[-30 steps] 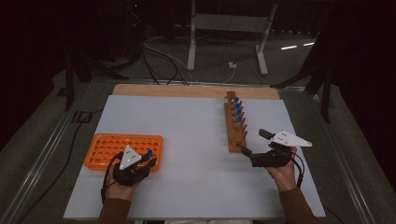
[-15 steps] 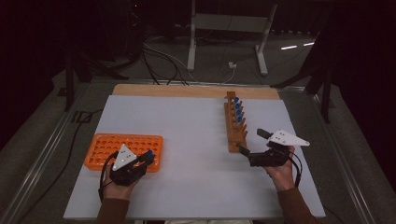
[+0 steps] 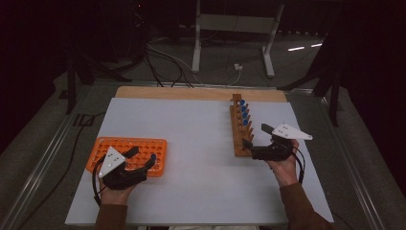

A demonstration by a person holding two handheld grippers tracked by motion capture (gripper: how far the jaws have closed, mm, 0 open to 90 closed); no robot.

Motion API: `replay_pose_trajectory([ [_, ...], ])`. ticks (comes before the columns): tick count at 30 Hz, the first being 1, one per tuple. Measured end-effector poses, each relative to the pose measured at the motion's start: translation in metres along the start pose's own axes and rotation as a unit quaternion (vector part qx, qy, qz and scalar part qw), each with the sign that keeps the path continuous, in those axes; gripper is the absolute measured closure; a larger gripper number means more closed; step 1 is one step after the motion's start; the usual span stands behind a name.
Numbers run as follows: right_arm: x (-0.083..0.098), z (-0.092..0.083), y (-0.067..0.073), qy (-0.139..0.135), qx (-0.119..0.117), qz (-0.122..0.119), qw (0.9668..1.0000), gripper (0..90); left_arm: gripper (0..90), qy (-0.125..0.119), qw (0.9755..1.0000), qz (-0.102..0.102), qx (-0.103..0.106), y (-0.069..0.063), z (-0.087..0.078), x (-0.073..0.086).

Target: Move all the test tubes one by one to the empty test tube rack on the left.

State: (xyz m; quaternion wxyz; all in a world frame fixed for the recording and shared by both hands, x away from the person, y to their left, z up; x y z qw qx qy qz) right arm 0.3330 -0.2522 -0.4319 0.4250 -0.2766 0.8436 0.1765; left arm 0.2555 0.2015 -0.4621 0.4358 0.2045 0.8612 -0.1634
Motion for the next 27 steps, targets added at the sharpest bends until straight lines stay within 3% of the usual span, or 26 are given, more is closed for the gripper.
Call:
replay_pose_trajectory([
  [6,-0.005,0.016,-0.009,0.017,0.012,0.010,0.9997,13.9,1.5,-0.005,0.9991,-0.031,-0.028,0.008,-0.003,0.001],
  [14,-0.008,0.036,-0.022,0.036,0.022,0.028,0.9987,29.4,0.7,-0.009,0.9980,-0.037,-0.050,0.011,-0.005,0.003],
  [17,-0.008,0.045,-0.026,0.046,0.020,0.035,0.9981,40.6,0.7,-0.009,0.9978,-0.041,-0.052,0.011,-0.005,0.004],
  [23,-0.006,0.062,-0.029,0.068,0.039,0.035,0.9963,63.4,0.8,-0.006,0.9975,-0.040,-0.058,0.012,-0.004,0.005],
  [27,-0.005,0.069,-0.029,0.073,0.047,0.031,0.9957,71.5,0.8,-0.004,0.9975,-0.038,-0.060,0.011,-0.003,0.006],
])
Point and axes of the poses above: each handheld gripper's, and its own axes: z roughly forward along the jaws, x roughly out of its underside, y roughly to its left, the point moved 1 cm from there along z, roughly forward along the jaws, and after that the axes turned 15 degrees about y, right-handed, at the moved point
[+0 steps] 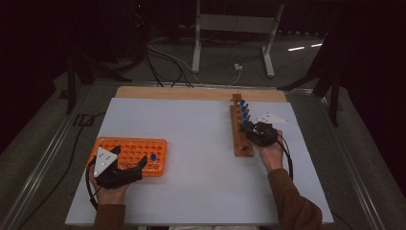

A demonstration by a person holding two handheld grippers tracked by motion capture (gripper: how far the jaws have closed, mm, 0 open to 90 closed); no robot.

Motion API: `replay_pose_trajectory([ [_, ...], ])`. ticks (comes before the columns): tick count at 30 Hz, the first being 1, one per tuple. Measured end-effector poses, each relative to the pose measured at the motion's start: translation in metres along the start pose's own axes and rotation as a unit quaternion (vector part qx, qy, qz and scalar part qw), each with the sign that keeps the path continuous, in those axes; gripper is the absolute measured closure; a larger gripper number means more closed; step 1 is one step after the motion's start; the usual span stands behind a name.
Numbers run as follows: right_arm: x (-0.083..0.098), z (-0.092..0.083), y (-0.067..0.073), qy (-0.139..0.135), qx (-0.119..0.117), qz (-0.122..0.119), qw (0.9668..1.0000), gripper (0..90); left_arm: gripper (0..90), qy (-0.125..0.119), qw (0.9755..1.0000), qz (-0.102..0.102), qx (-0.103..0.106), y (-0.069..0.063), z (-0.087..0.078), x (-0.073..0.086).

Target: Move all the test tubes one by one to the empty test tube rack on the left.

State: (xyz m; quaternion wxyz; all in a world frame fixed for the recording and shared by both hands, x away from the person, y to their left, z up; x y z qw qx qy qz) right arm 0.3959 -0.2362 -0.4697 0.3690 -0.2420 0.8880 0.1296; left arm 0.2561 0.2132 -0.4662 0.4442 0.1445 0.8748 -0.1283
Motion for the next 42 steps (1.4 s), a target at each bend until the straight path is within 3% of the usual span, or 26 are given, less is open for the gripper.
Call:
replay_pose_trajectory([
  [17,-0.003,0.004,-0.002,-0.001,0.009,0.009,0.9999,76.5,0.8,0.003,1.0000,0.002,-0.003,-0.001,0.001,0.001],
  [42,-0.027,-0.032,0.003,-0.032,0.011,-0.017,0.9993,76.7,0.8,0.003,1.0000,0.002,-0.003,-0.001,0.000,0.000],
])
Point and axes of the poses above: each handheld gripper's, and its own axes: z roughly forward along the jaws, x roughly out of its underside, y roughly to its left, the point moved 1 cm from there along z, roughly forward along the jaws, and after that the axes turned 15 degrees about y, right-handed, at the moved point
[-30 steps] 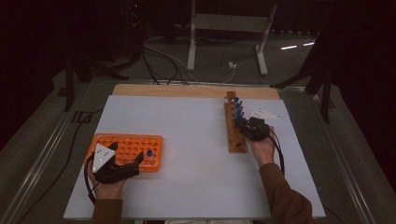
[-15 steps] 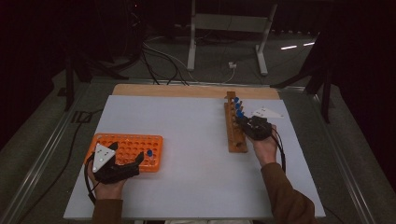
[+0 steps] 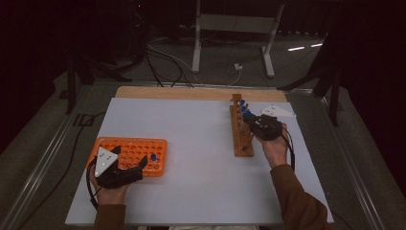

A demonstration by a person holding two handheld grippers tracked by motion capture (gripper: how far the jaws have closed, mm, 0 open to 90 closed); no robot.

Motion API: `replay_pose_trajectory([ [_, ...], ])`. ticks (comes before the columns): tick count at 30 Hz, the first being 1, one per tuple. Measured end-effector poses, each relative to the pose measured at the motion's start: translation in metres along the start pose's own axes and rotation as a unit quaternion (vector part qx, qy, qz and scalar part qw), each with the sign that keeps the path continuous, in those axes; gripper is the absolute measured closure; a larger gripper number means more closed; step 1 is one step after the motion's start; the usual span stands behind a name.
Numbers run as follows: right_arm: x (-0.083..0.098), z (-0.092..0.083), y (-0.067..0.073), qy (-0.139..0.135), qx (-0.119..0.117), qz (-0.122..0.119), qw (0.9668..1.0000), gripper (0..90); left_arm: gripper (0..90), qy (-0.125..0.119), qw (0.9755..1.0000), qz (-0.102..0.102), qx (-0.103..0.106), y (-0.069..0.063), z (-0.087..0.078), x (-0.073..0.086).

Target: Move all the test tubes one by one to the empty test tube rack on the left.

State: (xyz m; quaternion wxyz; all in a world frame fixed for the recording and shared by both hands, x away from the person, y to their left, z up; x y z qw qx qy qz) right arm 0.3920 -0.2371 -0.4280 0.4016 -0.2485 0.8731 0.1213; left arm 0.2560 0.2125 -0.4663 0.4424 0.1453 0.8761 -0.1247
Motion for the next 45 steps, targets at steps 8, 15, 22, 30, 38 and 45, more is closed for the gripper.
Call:
replay_pose_trajectory([
  [8,-0.005,-0.011,-0.001,-0.009,-0.001,-0.002,1.0000,76.6,1.4,-0.003,1.0000,0.000,0.003,-0.002,0.000,-0.002],
  [15,-0.010,-0.019,0.005,-0.018,-0.007,-0.014,0.9997,76.7,2.2,-0.007,0.9999,-0.001,0.011,-0.005,0.000,-0.006],
  [22,-0.011,-0.018,0.015,-0.016,-0.026,-0.020,0.9994,76.7,3.3,-0.011,0.9998,0.014,0.013,-0.011,-0.001,-0.010],
  [30,-0.009,-0.015,0.030,-0.008,-0.055,-0.029,0.9980,76.6,5.8,-0.018,0.9992,0.026,0.024,-0.020,-0.004,-0.014],
  [38,-0.009,-0.009,0.045,0.003,-0.091,-0.036,0.9952,76.6,9.0,-0.032,0.9978,0.040,0.042,-0.038,-0.007,-0.024],
  [45,-0.009,-0.007,0.060,0.012,-0.110,-0.046,0.9927,76.6,14.0,-0.029,0.9948,0.064,0.074,-0.067,0.002,-0.035],
])
Point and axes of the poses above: each handheld gripper's, and its own axes: z roughly forward along the jaws, x roughly out of its underside, y roughly to its left, the point moved 1 cm from there along z, roughly forward along the jaws, and after that the axes turned 15 degrees about y, right-handed, at the moved point
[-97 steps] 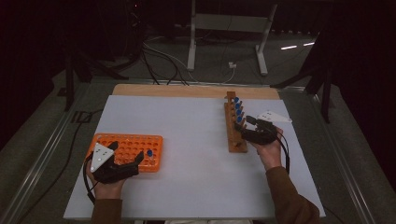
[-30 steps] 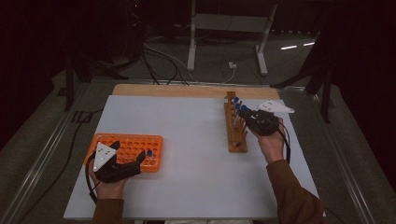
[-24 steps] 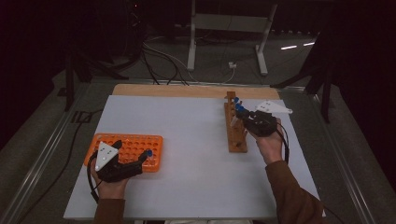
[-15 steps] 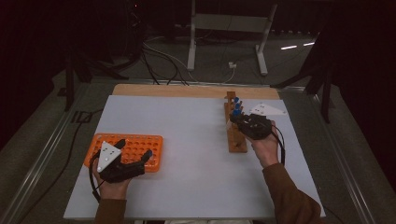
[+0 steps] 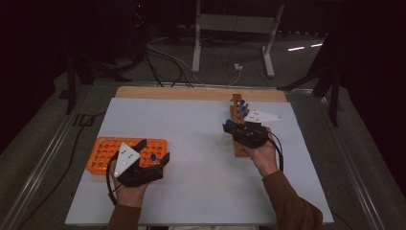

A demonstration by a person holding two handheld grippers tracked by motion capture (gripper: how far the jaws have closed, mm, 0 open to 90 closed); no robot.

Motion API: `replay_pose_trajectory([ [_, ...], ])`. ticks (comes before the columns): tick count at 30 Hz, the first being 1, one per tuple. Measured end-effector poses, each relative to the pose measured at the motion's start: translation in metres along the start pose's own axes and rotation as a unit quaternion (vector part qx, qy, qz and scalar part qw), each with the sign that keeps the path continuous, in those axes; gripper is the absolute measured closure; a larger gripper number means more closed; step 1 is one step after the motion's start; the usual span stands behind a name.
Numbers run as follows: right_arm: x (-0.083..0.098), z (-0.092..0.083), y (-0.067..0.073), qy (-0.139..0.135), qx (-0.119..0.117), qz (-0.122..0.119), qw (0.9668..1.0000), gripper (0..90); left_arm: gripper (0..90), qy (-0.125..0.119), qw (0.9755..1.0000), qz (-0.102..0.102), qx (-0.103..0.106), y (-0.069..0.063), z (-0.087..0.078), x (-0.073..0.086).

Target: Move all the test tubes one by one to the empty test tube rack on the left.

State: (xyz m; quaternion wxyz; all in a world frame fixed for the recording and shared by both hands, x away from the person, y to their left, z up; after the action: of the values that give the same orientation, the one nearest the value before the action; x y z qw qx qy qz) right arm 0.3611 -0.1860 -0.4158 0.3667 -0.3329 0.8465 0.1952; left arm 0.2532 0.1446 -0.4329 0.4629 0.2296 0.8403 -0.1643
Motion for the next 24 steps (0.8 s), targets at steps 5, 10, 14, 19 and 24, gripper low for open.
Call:
replay_pose_trajectory([
  [5,0.000,0.001,0.008,0.002,-0.020,-0.005,0.9998,76.5,16.4,0.014,0.9993,0.024,0.027,-0.021,0.013,-0.007],
  [10,0.000,0.001,0.016,0.005,-0.039,-0.011,0.9992,76.5,16.9,0.027,0.9982,0.035,0.040,-0.035,0.028,-0.016],
  [14,-0.001,-0.001,0.023,0.006,-0.048,-0.018,0.9987,76.5,17.5,0.038,0.9975,0.041,0.044,-0.044,0.042,-0.022],
  [19,-0.003,-0.003,0.033,0.004,-0.062,-0.028,0.9977,76.4,22.0,0.052,0.9967,0.043,0.045,-0.053,0.059,-0.025],
  [24,-0.004,-0.002,0.041,0.006,-0.082,-0.030,0.9961,76.4,29.3,0.056,0.9963,0.050,0.041,-0.061,0.069,-0.027],
])
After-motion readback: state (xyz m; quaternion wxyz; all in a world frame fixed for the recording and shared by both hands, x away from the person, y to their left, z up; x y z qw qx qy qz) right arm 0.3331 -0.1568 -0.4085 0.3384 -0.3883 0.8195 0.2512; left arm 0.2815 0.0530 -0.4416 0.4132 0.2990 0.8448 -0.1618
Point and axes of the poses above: each handheld gripper's, and its own axes: z roughly forward along the jaws, x roughly out of its underside, y roughly to its left, the point moved 1 cm from there along z, roughly forward along the jaws, and after that the axes turned 15 degrees about y, right-handed, at the moved point
